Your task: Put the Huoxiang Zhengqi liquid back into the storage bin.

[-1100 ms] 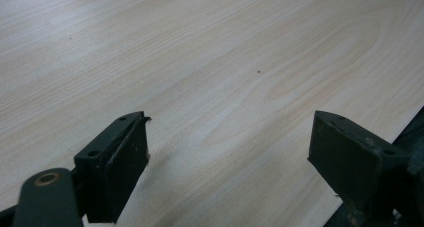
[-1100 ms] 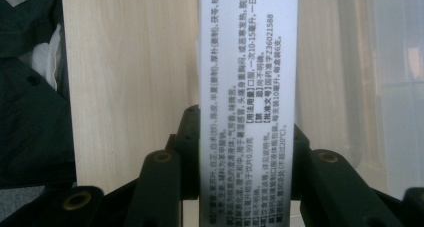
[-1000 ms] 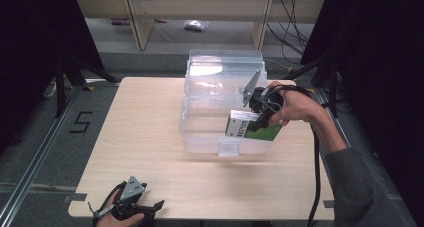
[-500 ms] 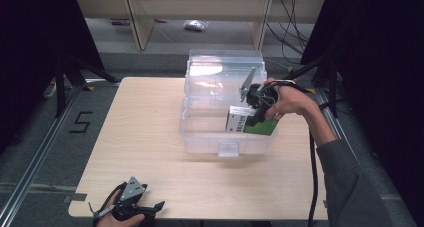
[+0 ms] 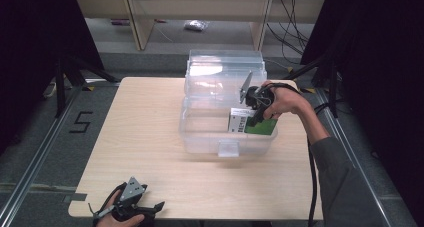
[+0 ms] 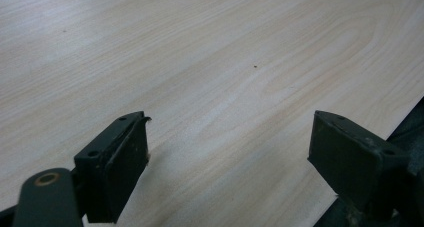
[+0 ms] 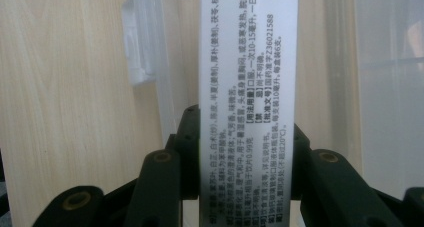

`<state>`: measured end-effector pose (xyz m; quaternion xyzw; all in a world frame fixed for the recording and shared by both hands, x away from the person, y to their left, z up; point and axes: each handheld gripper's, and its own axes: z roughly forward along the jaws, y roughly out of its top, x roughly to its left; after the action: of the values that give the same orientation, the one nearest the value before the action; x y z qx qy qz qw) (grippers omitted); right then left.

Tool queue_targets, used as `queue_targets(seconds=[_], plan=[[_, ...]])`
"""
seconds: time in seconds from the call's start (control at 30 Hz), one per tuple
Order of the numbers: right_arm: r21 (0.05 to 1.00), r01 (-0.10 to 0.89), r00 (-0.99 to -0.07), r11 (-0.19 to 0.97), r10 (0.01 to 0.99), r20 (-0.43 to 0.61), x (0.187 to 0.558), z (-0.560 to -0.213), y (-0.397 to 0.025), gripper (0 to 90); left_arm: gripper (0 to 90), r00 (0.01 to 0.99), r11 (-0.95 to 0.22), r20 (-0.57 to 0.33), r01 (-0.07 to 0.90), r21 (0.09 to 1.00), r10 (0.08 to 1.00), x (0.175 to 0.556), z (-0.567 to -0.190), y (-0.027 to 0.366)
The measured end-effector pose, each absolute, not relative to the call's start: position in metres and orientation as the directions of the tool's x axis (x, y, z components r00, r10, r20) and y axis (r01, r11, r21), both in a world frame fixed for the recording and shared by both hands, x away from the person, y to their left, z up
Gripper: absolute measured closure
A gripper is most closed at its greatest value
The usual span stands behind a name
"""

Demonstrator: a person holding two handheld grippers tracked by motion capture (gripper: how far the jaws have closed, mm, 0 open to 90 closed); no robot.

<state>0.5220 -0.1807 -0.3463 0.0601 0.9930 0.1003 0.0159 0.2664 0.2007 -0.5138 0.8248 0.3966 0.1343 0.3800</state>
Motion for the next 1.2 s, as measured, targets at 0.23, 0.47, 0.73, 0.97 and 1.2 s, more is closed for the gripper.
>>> queue_targets(seconds=[0.23, 0.47, 0.73, 0.97, 1.2], plan=[[0.177, 0.071, -0.997, 0.982, 0.077, -0.025, 0.529, -0.363, -0.183, 64.6, 15.5, 0.645, -0.405, -0.067, 0.553, 0.728, 0.761, 0.267, -0.514, 0.201], [0.153, 0.101, -0.994, 0.983, 0.105, -0.02, 0.528, -0.374, -0.185, 64.5, 15.5, 0.646, -0.392, -0.08, 0.553, 0.735, 0.759, 0.267, -0.514, 0.2], [0.148, 0.102, -0.995, 0.984, 0.102, 0.007, 0.529, -0.387, -0.184, 64.4, 15.5, 0.642, -0.397, -0.072, 0.554, 0.732, 0.763, 0.267, -0.515, 0.2], [0.129, 0.058, -0.998, 0.99, 0.06, -0.016, 0.533, -0.395, -0.184, 64.2, 15.5, 0.641, -0.396, -0.074, 0.556, 0.731, 0.764, 0.267, -0.514, 0.2], [0.124, 0.118, -0.993, 0.985, 0.118, 0.009, 0.529, -0.397, -0.185, 63.9, 15.5, 0.643, -0.398, -0.074, 0.556, 0.729, 0.763, 0.267, -0.514, 0.2]])
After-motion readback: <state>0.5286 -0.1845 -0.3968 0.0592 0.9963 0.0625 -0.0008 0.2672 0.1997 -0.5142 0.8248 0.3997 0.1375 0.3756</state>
